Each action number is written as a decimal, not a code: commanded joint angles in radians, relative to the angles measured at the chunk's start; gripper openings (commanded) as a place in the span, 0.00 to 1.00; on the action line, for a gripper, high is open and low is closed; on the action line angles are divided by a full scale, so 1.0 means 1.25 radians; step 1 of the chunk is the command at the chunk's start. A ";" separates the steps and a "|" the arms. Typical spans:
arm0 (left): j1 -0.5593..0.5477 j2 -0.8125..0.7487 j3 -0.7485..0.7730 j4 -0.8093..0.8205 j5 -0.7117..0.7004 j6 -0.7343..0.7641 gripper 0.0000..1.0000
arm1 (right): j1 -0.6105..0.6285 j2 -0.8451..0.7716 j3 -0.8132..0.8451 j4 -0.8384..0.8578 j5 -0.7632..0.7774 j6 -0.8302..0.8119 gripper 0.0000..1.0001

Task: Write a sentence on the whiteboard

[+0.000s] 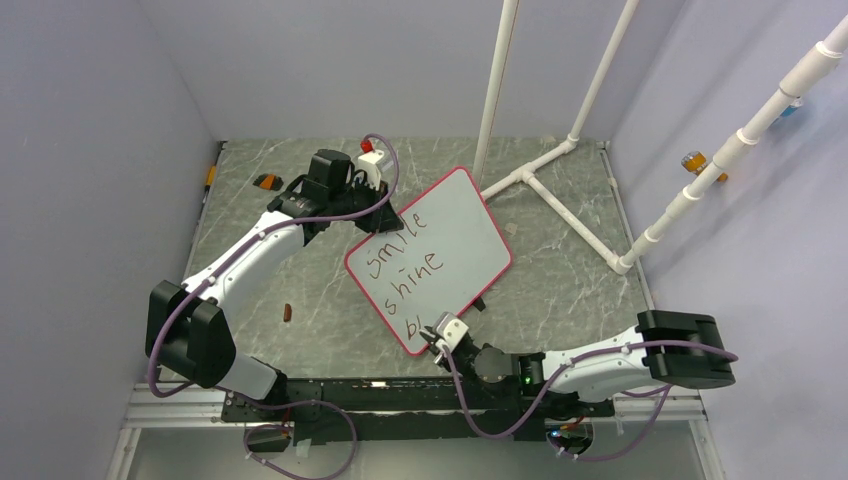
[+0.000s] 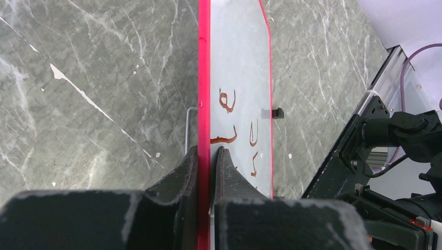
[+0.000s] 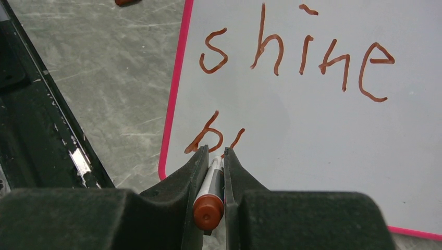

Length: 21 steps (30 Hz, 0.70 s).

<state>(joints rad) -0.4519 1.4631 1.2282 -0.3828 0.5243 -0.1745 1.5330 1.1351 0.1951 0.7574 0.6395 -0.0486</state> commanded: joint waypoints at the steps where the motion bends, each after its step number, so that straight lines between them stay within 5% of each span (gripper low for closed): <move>1: 0.004 -0.020 0.009 0.030 -0.094 0.062 0.00 | -0.002 0.031 0.023 -0.038 0.029 0.008 0.00; 21: 0.004 -0.017 0.010 0.031 -0.091 0.061 0.00 | -0.021 0.081 0.048 0.082 0.109 -0.052 0.00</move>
<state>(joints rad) -0.4522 1.4628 1.2282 -0.3813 0.5243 -0.1741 1.5249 1.2182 0.2375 0.8215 0.7559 -0.0875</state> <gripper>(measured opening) 0.126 0.160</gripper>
